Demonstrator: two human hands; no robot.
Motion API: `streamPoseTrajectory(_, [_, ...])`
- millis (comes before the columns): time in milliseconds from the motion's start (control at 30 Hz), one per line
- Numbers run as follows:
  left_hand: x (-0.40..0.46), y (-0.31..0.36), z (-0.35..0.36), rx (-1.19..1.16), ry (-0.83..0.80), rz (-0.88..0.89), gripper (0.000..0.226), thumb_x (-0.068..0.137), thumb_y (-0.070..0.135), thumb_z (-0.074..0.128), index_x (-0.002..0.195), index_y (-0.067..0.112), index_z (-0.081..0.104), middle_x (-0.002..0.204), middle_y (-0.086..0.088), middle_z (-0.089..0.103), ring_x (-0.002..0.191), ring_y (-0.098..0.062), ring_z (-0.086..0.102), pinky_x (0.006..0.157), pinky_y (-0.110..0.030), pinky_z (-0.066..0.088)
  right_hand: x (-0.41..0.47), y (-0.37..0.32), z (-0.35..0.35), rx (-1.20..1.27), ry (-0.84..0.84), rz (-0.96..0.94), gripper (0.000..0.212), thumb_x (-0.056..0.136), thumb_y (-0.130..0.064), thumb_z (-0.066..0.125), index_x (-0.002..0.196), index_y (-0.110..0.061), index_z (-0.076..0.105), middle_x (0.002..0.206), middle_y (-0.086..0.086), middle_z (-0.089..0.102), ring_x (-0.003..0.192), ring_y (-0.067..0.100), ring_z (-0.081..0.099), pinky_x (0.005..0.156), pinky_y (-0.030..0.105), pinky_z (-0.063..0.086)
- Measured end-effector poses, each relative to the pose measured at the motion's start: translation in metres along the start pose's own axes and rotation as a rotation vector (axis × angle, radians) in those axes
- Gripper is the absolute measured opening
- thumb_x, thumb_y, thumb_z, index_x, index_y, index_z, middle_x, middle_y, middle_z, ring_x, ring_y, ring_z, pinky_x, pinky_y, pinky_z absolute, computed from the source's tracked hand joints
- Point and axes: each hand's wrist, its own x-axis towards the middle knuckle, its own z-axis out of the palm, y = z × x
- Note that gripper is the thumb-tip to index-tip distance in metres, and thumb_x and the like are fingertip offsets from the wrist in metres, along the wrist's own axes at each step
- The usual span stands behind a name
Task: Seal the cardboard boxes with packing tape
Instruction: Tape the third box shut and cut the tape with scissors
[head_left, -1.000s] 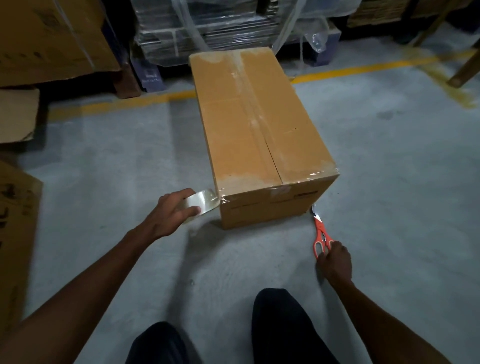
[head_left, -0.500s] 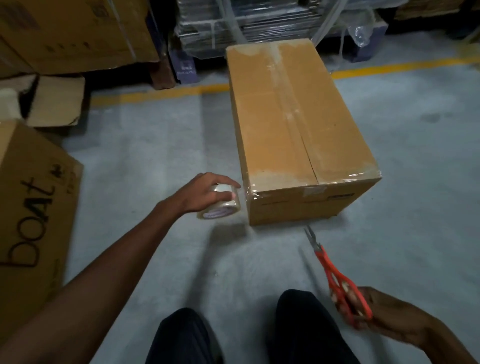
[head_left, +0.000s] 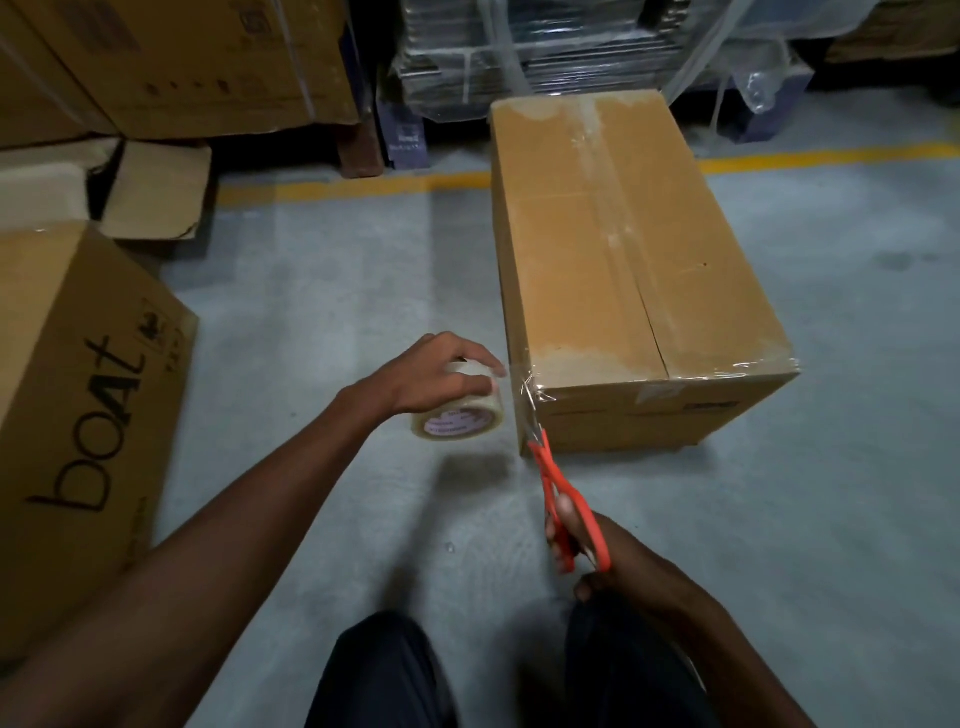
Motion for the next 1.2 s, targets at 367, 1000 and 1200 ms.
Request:
streamPoseTrajectory(367, [0.003,-0.005,0.002,-0.156,-0.001,-0.016,0.020,0.082,0.038,0.065,0.101,0.035,0.073,0.113,0.013,0.072,0.110,-0.005,0.065,0.107,-0.040,0.046,0.034,-0.008,0.009,-0.112,0.152,-0.133,0.081,0.070,-0.085,0.056,0.095,-0.008,0.064,0.077,-0.003,0.062,0.069,0.008,0.063,0.061,0.025,0.049])
streamPoseTrajectory(1000, [-0.002,-0.025,0.004,-0.150,-0.076,-0.101,0.014,0.095,0.021,0.071,0.087,0.032,0.076,0.097,0.013,0.076,0.099,-0.012,0.070,0.094,-0.037,0.052,0.057,0.021,0.023,-0.176,0.257,-0.158,0.042,0.085,-0.053,0.074,0.075,-0.016,0.057,0.059,-0.009,0.060,0.057,0.005,0.055,0.057,0.021,0.045])
streamPoseTrajectory(1200, [-0.037,-0.074,-0.006,-0.022,0.056,-0.309,0.014,0.089,0.031,0.070,0.077,0.039,0.072,0.098,0.013,0.074,0.100,-0.014,0.069,0.100,-0.039,0.052,0.094,0.068,0.029,-0.441,0.307,0.045,0.053,0.085,-0.071,0.063,0.085,-0.018,0.059,0.080,-0.002,0.060,0.072,0.008,0.060,0.067,0.021,0.046])
